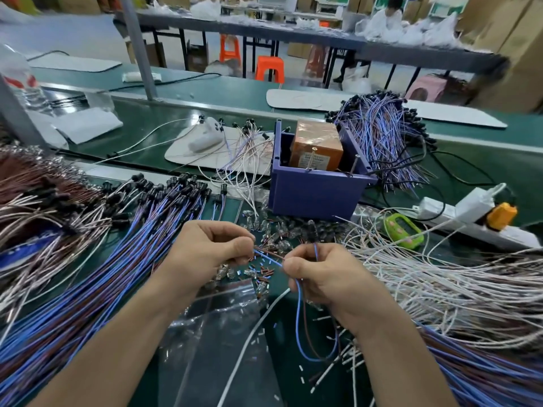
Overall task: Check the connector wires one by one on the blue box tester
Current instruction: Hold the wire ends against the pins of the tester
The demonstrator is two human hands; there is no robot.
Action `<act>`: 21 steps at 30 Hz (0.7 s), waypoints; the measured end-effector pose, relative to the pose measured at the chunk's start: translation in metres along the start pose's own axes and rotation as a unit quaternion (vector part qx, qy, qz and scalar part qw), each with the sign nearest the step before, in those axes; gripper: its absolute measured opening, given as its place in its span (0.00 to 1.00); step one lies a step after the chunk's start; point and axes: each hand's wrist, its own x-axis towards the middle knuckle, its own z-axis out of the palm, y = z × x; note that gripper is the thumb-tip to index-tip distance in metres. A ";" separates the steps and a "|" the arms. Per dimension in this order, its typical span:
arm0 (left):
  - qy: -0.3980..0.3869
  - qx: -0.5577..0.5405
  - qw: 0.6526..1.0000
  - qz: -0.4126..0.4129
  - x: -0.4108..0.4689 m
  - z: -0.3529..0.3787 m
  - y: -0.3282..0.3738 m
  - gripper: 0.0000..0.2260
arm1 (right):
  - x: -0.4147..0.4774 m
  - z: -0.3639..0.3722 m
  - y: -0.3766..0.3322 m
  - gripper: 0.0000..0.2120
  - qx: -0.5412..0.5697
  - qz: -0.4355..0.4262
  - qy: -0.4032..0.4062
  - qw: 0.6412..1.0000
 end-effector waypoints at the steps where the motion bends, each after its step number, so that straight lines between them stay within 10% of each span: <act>1: -0.001 0.005 1.000 0.001 0.001 -0.001 -0.002 0.07 | -0.001 0.000 0.000 0.08 0.006 0.001 -0.003 1.000; 9: 0.102 -0.096 0.990 0.004 0.008 -0.008 -0.001 0.08 | -0.004 -0.009 -0.004 0.07 0.018 -0.007 0.021 1.000; 13: 0.163 0.031 0.985 0.043 0.008 -0.015 0.000 0.15 | -0.003 -0.013 -0.004 0.13 0.079 -0.030 0.071 0.994; 16: 0.124 0.152 0.976 0.100 -0.006 0.006 0.002 0.11 | -0.001 -0.004 -0.003 0.12 0.099 -0.046 0.079 0.991; 21: 0.019 0.021 0.997 0.068 -0.014 0.059 0.010 0.14 | 0.002 0.007 -0.003 0.13 0.140 -0.099 0.119 0.978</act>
